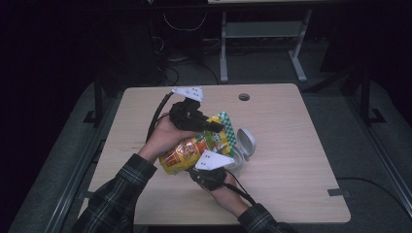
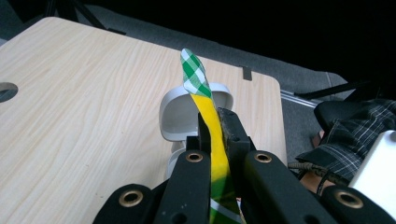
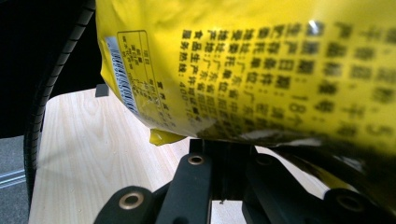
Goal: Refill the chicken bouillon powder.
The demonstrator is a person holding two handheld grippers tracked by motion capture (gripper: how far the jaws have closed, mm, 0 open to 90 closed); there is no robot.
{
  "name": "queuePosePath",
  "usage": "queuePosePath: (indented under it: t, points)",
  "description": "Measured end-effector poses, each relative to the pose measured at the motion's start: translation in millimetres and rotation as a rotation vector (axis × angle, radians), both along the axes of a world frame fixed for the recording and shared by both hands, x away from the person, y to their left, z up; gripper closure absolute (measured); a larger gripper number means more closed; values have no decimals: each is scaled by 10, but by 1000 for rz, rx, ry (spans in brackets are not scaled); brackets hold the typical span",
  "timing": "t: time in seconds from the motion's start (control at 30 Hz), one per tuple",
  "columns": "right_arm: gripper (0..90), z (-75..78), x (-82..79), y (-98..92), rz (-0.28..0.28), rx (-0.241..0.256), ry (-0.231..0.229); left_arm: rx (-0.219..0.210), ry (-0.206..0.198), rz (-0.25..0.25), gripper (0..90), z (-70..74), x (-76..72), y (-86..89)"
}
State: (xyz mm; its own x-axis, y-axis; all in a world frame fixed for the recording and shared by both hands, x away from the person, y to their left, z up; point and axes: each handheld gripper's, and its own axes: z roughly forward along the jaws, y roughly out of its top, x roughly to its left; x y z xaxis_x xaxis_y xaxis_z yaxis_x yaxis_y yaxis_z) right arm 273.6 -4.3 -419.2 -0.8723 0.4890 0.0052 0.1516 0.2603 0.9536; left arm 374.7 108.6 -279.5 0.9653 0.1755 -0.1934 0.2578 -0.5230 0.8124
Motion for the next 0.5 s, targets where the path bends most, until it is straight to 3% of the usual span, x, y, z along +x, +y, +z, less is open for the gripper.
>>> queuePosePath:
  t: [0.5]
  points:
    - [900,-18,27,-33,14,26,16,69,9,19,900,-48,65,-150]
